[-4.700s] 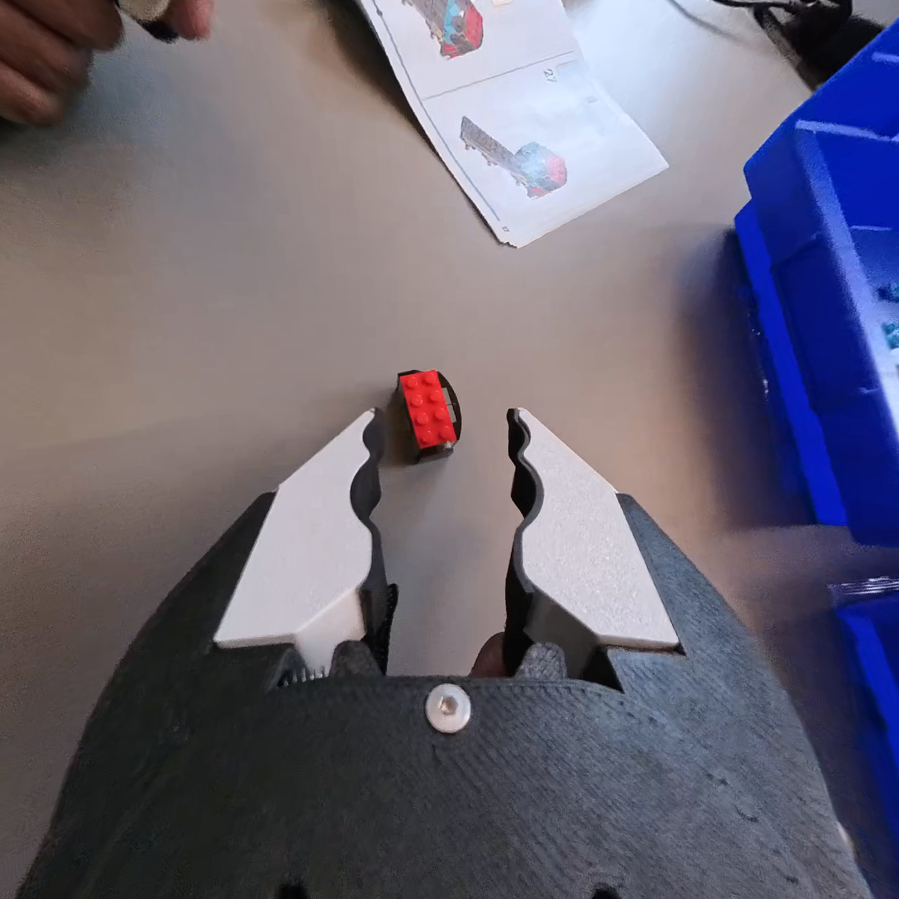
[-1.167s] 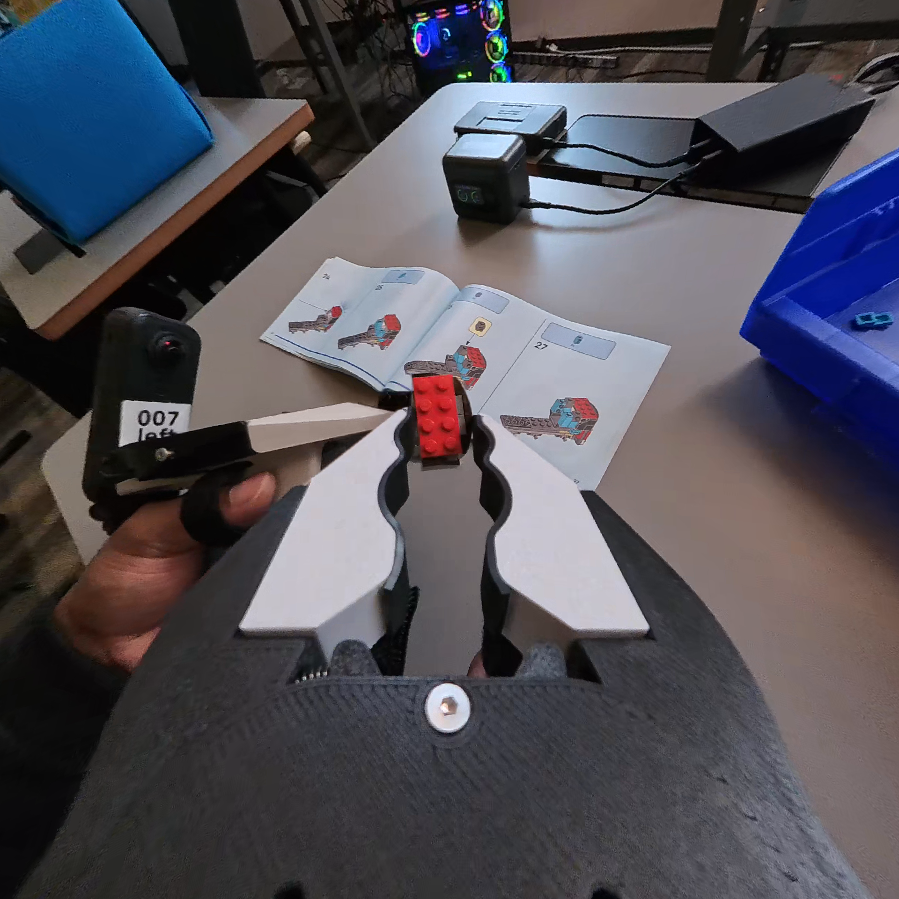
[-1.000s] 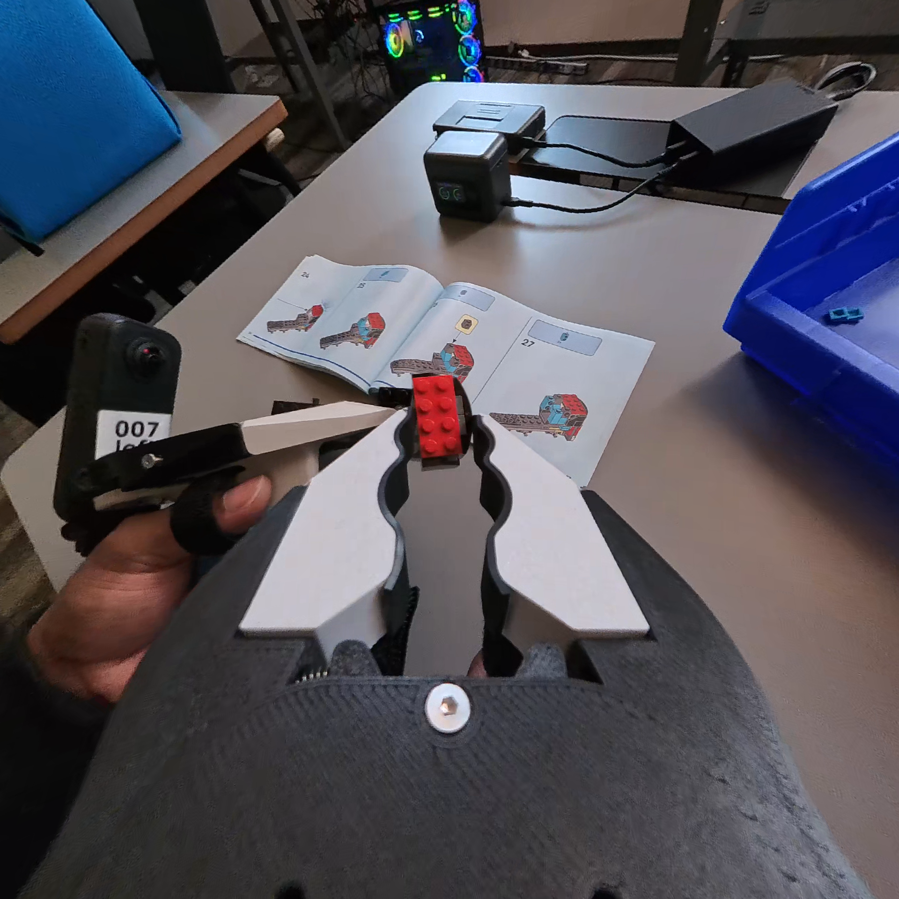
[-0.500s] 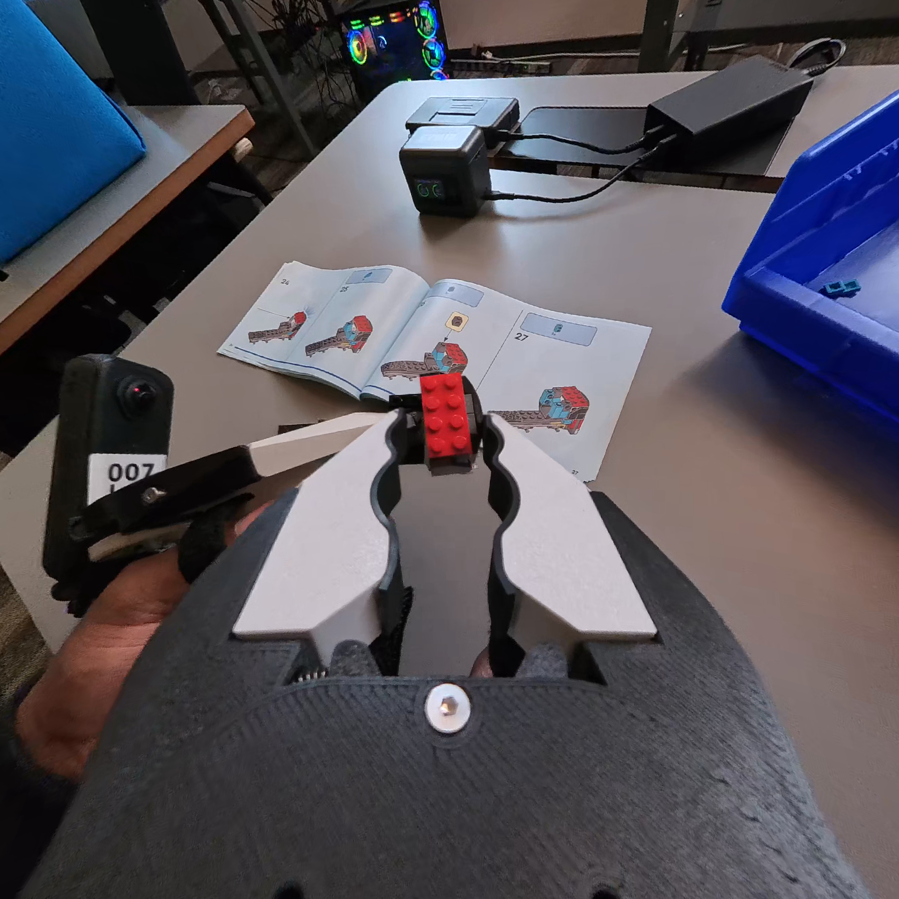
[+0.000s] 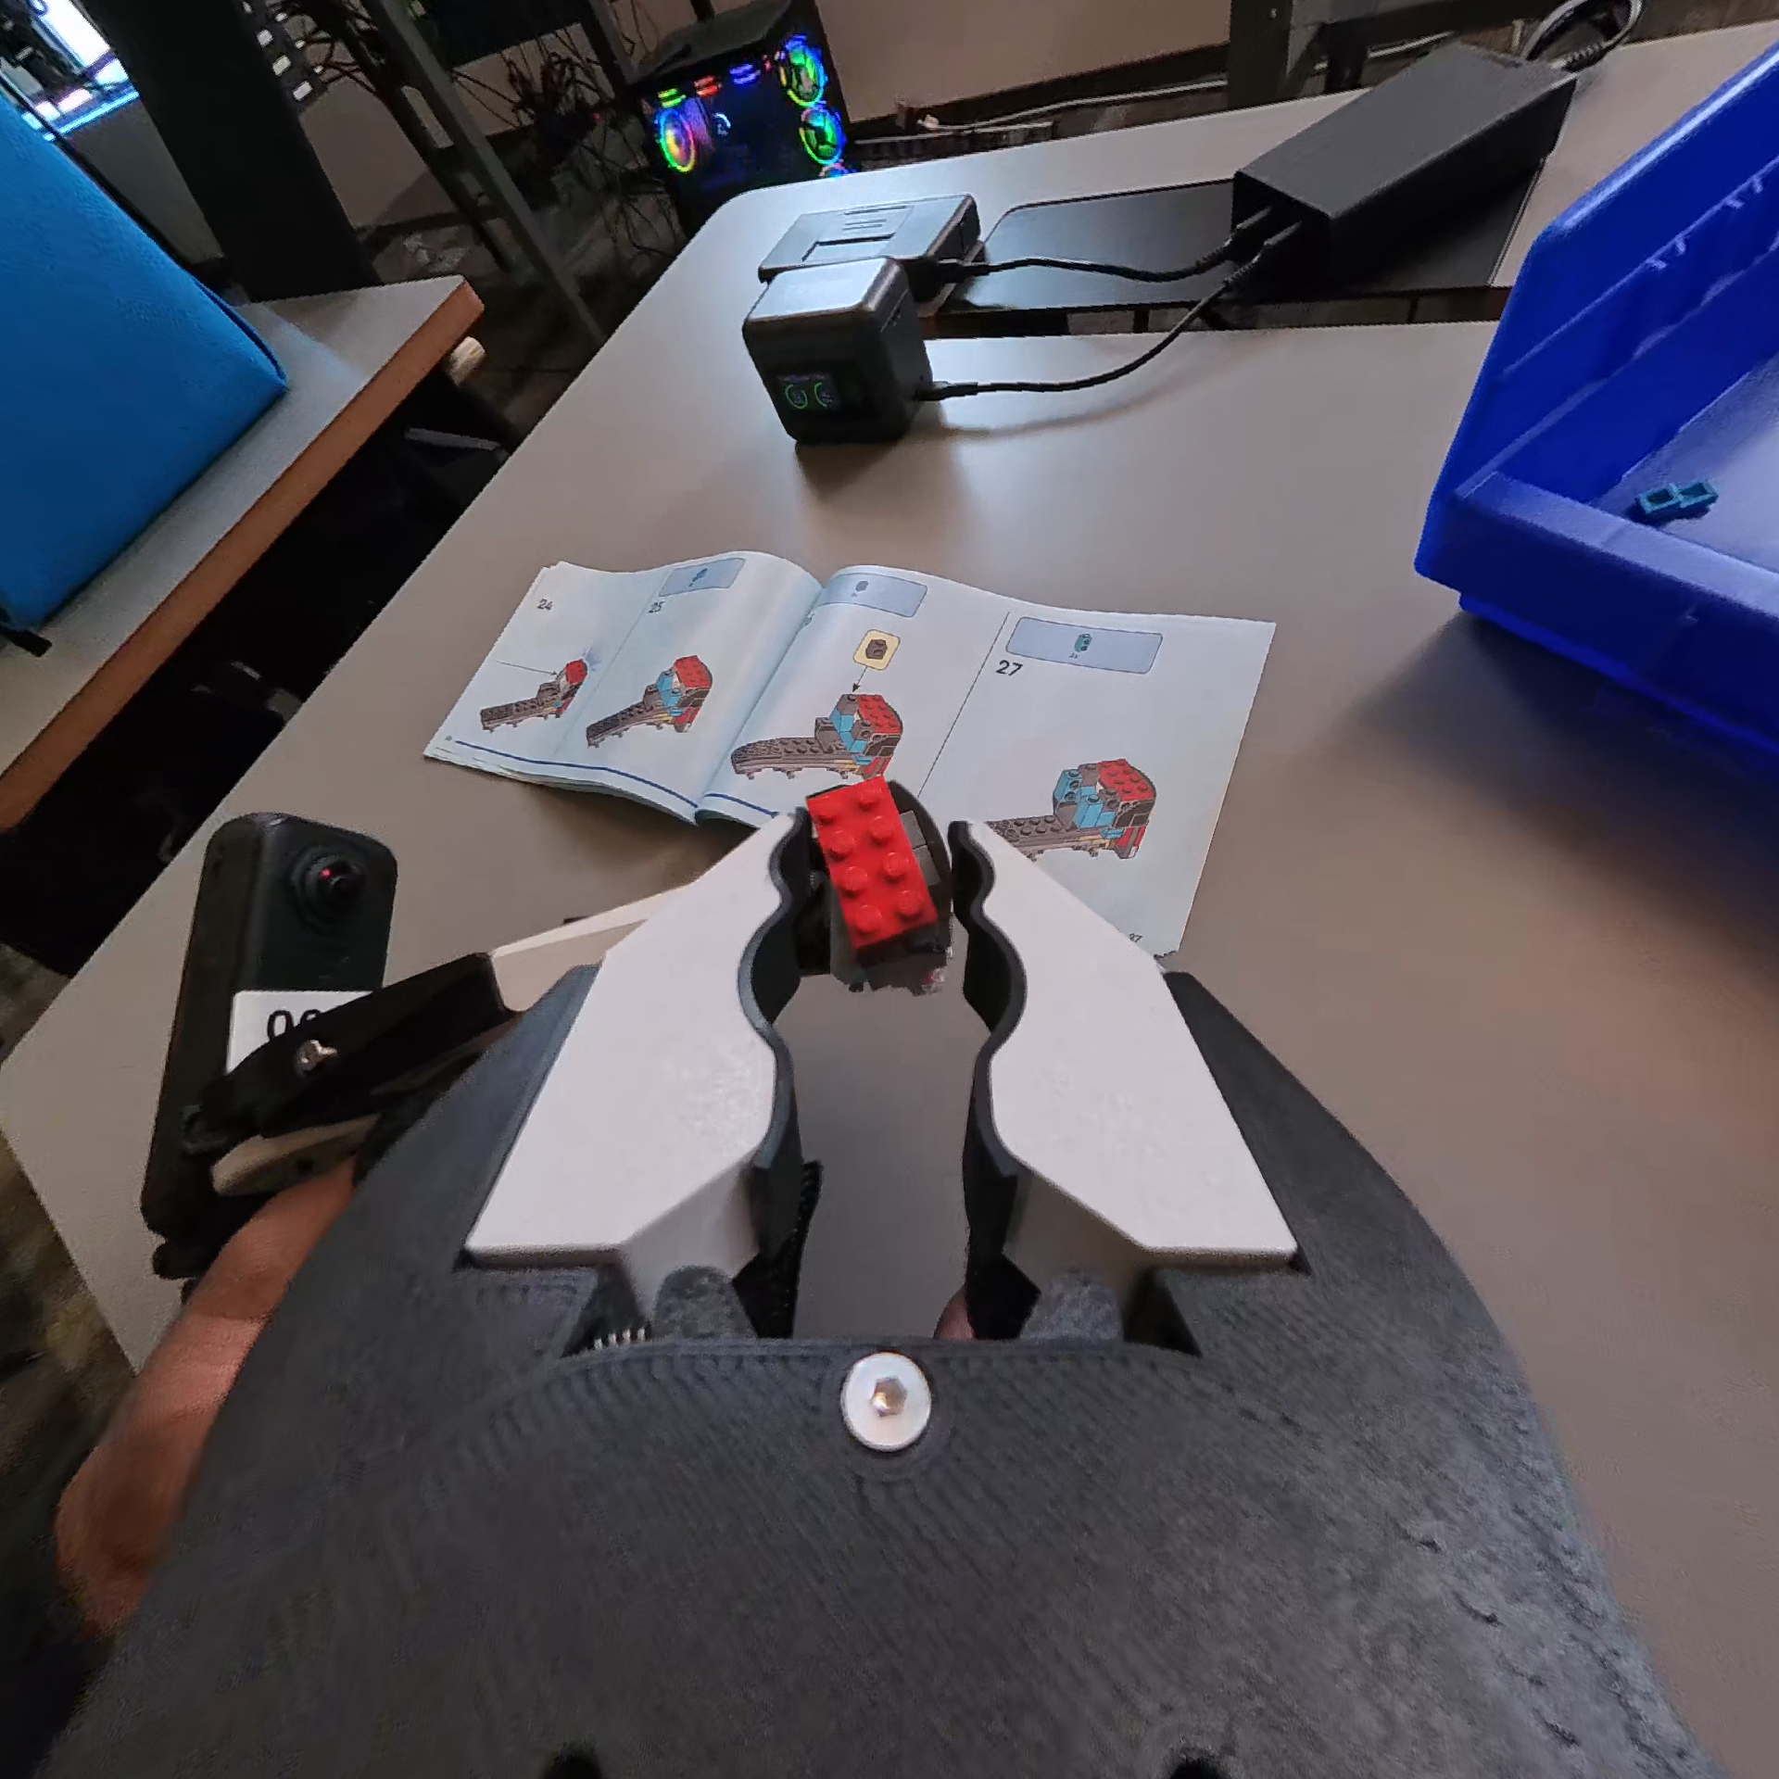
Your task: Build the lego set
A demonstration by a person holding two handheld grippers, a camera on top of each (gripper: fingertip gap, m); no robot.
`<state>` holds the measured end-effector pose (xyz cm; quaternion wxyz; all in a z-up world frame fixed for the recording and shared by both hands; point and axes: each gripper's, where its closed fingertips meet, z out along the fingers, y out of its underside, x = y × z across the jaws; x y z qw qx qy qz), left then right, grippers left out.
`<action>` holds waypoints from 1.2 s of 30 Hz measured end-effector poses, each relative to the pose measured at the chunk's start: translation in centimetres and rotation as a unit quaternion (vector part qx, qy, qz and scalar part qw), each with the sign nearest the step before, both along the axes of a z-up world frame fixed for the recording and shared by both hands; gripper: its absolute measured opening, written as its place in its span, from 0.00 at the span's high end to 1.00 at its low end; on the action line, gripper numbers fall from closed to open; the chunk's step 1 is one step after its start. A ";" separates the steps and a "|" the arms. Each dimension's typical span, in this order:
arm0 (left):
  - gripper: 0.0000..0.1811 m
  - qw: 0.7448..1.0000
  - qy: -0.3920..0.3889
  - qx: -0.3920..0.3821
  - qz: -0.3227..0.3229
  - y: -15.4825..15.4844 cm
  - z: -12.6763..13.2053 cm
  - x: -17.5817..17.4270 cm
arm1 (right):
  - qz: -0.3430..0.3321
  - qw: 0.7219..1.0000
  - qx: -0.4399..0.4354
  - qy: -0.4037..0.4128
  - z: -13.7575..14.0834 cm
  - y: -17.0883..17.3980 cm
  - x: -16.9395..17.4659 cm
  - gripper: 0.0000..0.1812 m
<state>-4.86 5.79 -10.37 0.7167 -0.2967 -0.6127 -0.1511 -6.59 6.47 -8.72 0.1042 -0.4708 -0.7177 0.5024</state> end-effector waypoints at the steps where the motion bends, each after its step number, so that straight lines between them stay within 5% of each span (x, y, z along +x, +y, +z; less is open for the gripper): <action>1: 0.87 1.000 -0.001 -0.001 0.003 0.0 0.0 0.0 | -0.003 1.000 -0.001 -0.001 0.0 0.0 -0.1 0.85; 20: 0.87 0.999 -0.013 0.020 0.021 -0.2 -0.4 -0.2 | -0.008 0.999 -0.032 -0.012 0.1 -0.3 -0.4 0.77; 36: 0.87 1.000 -0.009 0.017 0.024 -0.3 -0.4 -0.3 | -0.007 0.999 -0.028 -0.015 0.0 0.1 -0.3 0.87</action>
